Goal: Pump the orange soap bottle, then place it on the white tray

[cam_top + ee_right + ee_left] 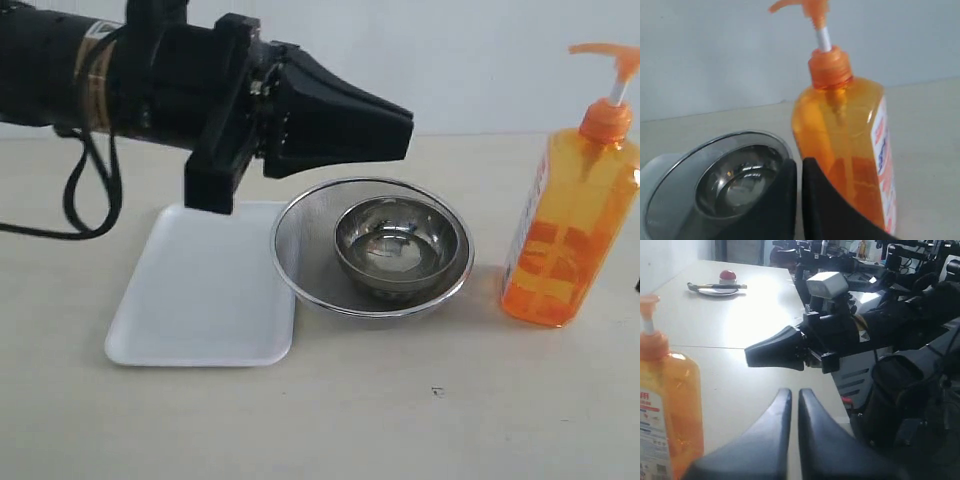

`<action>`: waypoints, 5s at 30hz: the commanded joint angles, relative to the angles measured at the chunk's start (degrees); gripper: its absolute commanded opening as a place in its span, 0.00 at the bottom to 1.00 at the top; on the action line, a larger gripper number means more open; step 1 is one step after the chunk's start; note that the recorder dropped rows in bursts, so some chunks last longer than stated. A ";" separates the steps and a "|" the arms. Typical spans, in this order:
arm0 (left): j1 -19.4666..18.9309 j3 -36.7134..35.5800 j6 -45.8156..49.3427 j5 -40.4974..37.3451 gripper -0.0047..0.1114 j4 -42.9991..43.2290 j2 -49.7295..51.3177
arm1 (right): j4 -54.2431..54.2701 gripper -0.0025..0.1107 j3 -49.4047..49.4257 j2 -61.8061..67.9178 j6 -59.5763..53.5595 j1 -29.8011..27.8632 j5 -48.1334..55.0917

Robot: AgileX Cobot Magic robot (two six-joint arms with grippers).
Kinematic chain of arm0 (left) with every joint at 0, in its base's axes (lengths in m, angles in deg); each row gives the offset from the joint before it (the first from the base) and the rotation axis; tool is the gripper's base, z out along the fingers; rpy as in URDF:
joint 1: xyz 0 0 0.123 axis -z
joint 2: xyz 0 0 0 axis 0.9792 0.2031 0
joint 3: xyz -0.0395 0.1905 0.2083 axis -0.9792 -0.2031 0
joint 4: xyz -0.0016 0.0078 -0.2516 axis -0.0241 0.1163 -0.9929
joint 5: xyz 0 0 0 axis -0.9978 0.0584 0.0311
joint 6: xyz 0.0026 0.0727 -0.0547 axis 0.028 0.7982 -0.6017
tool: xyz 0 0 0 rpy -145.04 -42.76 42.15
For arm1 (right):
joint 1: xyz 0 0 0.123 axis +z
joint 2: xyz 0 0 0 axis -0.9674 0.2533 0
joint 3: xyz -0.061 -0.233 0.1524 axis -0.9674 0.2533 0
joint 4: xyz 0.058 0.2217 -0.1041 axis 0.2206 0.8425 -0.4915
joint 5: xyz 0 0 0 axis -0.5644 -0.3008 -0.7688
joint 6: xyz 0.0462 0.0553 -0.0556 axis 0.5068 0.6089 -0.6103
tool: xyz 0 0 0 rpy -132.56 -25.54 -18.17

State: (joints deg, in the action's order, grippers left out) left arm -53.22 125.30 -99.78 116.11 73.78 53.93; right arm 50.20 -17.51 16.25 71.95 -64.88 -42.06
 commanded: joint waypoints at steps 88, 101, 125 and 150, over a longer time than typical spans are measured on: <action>0.28 -35.90 12.85 0.25 0.08 -15.66 -33.01 | 15.84 0.70 7.60 -4.70 -21.74 7.98 -14.09; 0.28 -35.90 12.85 0.25 0.08 -15.66 -33.01 | 20.13 0.94 3.60 13.02 -20.76 7.98 -22.39; 0.28 -35.90 12.85 0.25 0.08 -15.66 -33.01 | 23.61 0.92 -1.11 51.89 -19.08 7.98 -50.28; 0.28 -35.90 12.85 0.25 0.08 -15.66 -33.01 | 28.00 0.64 -9.15 61.23 -21.56 7.98 -50.28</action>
State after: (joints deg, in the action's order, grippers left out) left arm -53.22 89.56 -86.80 116.01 58.30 21.19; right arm 77.65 -26.57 76.60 51.63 -57.03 -91.79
